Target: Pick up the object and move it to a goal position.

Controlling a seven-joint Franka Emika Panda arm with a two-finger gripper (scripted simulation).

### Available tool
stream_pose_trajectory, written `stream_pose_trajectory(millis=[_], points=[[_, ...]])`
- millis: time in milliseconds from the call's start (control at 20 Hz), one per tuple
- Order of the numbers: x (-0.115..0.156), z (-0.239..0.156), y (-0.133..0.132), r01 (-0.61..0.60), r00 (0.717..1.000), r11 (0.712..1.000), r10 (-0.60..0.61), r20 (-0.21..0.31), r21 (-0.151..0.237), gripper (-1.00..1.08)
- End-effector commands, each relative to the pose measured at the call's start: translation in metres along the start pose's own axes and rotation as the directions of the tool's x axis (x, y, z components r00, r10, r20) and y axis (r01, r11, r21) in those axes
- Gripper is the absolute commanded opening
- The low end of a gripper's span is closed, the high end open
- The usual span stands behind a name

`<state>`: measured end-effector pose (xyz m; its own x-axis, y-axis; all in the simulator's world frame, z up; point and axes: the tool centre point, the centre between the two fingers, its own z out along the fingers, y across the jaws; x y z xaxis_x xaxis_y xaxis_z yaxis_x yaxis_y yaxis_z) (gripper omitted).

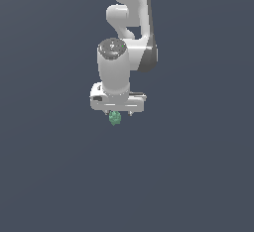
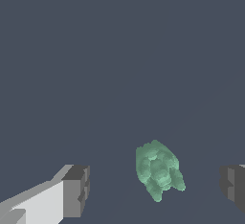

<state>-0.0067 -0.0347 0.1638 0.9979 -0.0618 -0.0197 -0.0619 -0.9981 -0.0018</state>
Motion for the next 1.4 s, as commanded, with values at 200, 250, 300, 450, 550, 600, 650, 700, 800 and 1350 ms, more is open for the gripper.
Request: stream_pose_trajectory(millis=[200, 250, 300, 450, 550, 600, 650, 700, 800, 1350], points=[[0.002, -0.004, 0.009, -0.018, 1.000, 1.000, 0.018, -0.012, -0.001, 1.00], [0.003, -0.007, 0.015, -0.028, 0.999, 1.000, 0.028, -0.019, -0.001, 1.00], [0.005, -0.010, 0.021, -0.040, 0.999, 0.999, 0.040, -0.027, -0.001, 1.00], [0.007, -0.015, 0.032, -0.064, 0.997, 0.998, 0.064, -0.042, -0.002, 1.00], [0.007, -0.015, 0.034, -0.068, 0.997, 0.998, 0.068, -0.044, -0.002, 1.00], [0.007, -0.015, 0.033, -0.066, 0.997, 0.998, 0.066, -0.042, -0.002, 1.00], [0.007, -0.015, 0.032, -0.063, 0.997, 0.998, 0.063, -0.041, -0.002, 1.00], [0.007, -0.015, 0.032, -0.062, 0.997, 0.998, 0.062, -0.041, -0.002, 1.00], [0.007, -0.015, 0.032, -0.065, 0.997, 0.998, 0.065, -0.042, -0.002, 1.00], [-0.003, -0.001, 0.031, -0.174, 0.984, 0.985, 0.174, -0.037, 0.004, 1.00]])
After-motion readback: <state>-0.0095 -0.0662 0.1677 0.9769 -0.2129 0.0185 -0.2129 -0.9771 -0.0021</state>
